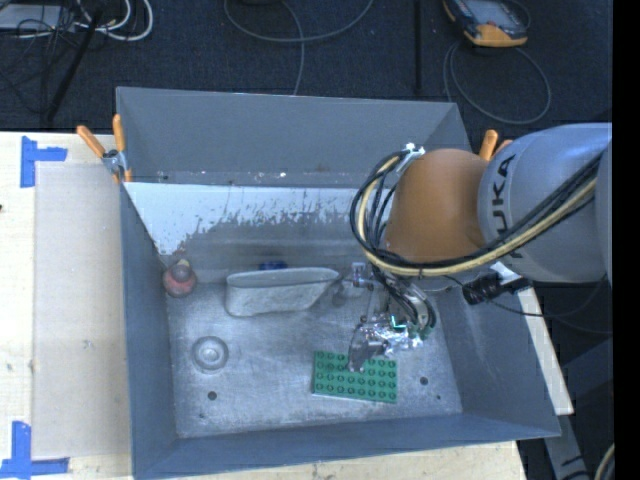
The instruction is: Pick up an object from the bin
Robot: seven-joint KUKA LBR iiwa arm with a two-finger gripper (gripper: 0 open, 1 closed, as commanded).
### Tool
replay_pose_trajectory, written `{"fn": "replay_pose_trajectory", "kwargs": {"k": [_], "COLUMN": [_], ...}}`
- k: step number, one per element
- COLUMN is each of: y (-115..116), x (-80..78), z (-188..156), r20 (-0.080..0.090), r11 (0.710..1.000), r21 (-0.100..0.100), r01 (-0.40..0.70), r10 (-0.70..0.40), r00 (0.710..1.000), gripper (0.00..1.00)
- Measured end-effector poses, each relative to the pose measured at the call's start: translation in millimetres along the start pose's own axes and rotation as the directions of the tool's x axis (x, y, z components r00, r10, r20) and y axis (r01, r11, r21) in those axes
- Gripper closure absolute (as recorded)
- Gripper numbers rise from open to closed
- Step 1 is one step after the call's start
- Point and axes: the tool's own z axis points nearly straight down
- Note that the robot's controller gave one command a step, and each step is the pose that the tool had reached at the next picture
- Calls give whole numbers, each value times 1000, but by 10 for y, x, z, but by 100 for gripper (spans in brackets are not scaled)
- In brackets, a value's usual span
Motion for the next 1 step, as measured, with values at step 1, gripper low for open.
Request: {"fn": "replay_pose_trajectory", "kwargs": {"k": [1], "y": [-78], "x": [310], "z": [555], "r20": [18], "r11": [999], "r21": [-4], "r01": [-42], "r10": [42], "r00": [999], "gripper": [0]}}
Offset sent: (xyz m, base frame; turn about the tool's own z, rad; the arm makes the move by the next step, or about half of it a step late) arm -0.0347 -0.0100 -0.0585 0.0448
